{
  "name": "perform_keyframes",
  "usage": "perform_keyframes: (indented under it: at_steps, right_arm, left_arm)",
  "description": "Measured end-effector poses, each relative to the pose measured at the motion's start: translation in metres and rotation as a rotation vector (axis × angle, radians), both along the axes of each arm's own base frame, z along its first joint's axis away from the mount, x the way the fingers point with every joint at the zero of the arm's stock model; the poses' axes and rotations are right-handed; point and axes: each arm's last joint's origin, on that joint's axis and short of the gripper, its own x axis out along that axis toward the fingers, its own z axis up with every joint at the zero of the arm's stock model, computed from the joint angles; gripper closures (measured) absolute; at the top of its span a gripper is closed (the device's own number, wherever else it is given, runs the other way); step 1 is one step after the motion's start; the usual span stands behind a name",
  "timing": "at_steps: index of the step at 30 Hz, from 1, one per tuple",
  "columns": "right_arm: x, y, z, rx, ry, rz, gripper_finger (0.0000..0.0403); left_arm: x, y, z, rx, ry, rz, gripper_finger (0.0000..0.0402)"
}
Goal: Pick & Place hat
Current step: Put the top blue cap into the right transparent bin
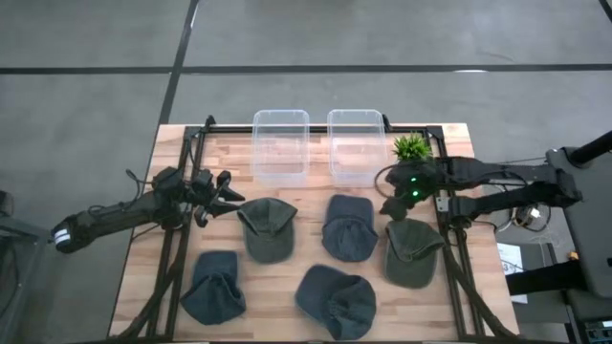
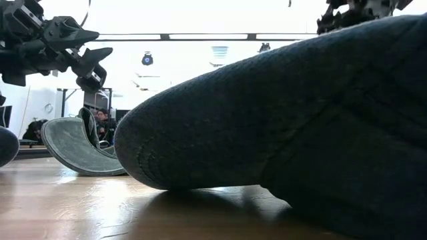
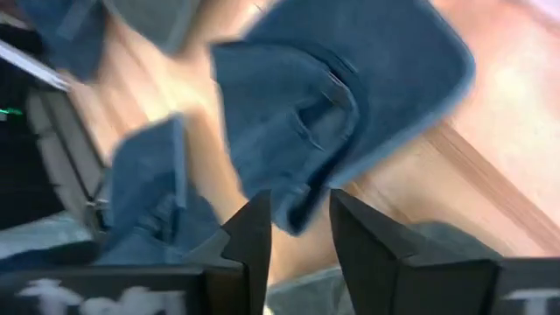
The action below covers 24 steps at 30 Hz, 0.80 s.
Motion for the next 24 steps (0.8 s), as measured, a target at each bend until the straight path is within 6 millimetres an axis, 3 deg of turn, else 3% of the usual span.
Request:
perform_keyframes:
  at_steps: [5, 13, 24]
  right_arm:
    - [0.006, -0.001, -0.019, 0.006, 0.132, 0.019, 0.0246]
    - [0.008, -0.001, -0.023, 0.011, 0.151, -0.006, 0.0193]
    - [0.007, -0.005, -0.037, 0.01, 0.199, -0.256, 0.0155]
  left_arm:
    - [0.0, 0.0, 0.0, -0.001, 0.001, 0.0, 0.025]
    - [0.0, 0.0, 0.0, -0.001, 0.0, 0.0, 0.025]
    - [0.0, 0.0, 0.0, -0.002, 0.0, 0.0, 0.025]
